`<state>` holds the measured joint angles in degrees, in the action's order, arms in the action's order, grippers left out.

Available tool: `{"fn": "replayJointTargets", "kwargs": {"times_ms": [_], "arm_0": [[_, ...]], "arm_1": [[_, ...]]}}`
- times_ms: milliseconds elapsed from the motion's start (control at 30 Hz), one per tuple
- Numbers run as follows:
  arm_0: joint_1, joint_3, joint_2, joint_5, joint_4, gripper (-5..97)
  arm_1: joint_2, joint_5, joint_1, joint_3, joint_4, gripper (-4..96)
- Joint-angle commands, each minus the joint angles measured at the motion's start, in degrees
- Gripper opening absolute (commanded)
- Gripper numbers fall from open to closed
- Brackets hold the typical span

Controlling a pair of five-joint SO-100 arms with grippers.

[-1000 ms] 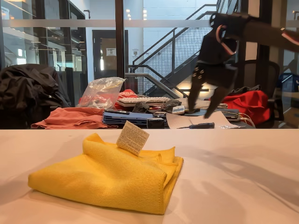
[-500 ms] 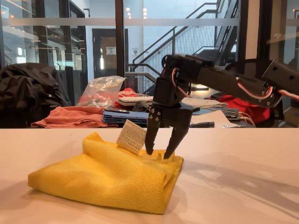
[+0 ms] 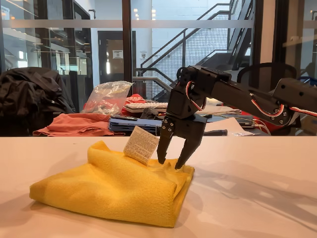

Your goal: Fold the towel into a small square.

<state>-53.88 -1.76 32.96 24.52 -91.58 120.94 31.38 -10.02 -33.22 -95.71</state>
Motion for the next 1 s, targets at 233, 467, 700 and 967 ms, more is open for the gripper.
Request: {"fn": "replayJointTargets", "kwargs": {"times_ms": [233, 467, 700, 967], "arm_0": [[0.1, 0.6, 0.7, 0.0, 4.0, 13], [0.2, 0.6, -1.9, 0.0, 3.9, 13], [-0.1, 1.1, -3.2, 0.0, 4.0, 10], [0.4, 1.4, -2.5, 0.0, 3.9, 0]], "arm_1": [[-0.1, -0.1, 0.4, 0.4, 0.1, 95.6], [-0.1, -0.1, 0.4, 0.3, 0.1, 95.6], [0.0, -0.1, 0.4, 0.3, 0.0, 95.6], [-0.2, -0.1, 0.5, 0.3, 0.0, 95.6]]}}
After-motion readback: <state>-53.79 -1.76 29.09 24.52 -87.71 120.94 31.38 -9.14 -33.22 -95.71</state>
